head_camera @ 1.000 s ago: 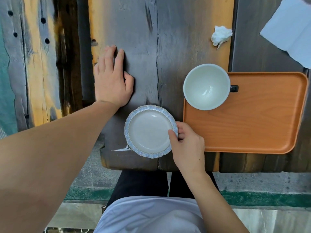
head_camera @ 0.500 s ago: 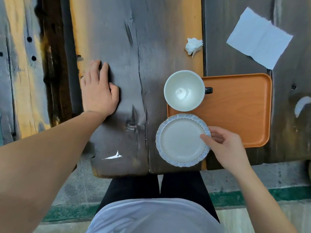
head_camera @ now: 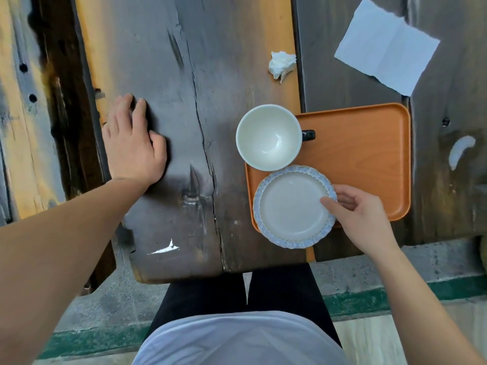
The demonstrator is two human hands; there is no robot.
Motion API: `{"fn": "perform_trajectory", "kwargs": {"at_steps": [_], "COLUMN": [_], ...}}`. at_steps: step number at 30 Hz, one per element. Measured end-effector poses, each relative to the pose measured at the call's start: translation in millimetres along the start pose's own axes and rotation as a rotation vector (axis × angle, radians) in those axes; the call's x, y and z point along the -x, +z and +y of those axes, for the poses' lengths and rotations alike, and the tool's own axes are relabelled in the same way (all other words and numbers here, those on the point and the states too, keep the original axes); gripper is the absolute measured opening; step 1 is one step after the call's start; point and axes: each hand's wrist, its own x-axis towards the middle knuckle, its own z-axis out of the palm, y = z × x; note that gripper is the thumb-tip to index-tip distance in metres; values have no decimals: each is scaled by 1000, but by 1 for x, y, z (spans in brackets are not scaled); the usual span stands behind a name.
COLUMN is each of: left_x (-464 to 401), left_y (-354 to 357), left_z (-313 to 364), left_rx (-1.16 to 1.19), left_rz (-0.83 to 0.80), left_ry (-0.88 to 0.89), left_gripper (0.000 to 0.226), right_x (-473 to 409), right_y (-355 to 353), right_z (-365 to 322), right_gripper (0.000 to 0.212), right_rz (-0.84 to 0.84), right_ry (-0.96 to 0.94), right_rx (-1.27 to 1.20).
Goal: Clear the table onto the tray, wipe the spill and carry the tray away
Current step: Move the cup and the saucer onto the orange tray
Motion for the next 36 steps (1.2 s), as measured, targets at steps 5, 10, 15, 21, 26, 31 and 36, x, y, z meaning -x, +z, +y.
{"fn": "perform_trajectory", "kwargs": {"at_steps": [5,10,15,21,26,31,36], "left_x": [0,0,0,-1,-4,-9,0], "left_y": [1,1,-3,-5,-4,5,19], "left_z": [2,2,5,4,35,90,102], "left_rx": [8,16,27,29,109,99,-5], "left_rz": [12,6,-18,-41,-10,-40,-42], "left_ry": [-2,-4,-22,-57,-232,-271,-228], "left_gripper": [58,58,59,60,62,59,60], "right_x": [0,-3,-5,-9,-15,-16,-15], "right_y": [7,14,16,19,17,12,9], "right_z": [-1,-2,4,4,0,0,-7], "right_gripper": [19,19,24,30,29,21,13], "right_rz": [58,98,137,166,166,128,37], "right_ry": [-13,-52,-159,-173,-164,-156,-141], "right_rx": [5,81,253,293,265,272,289]}}
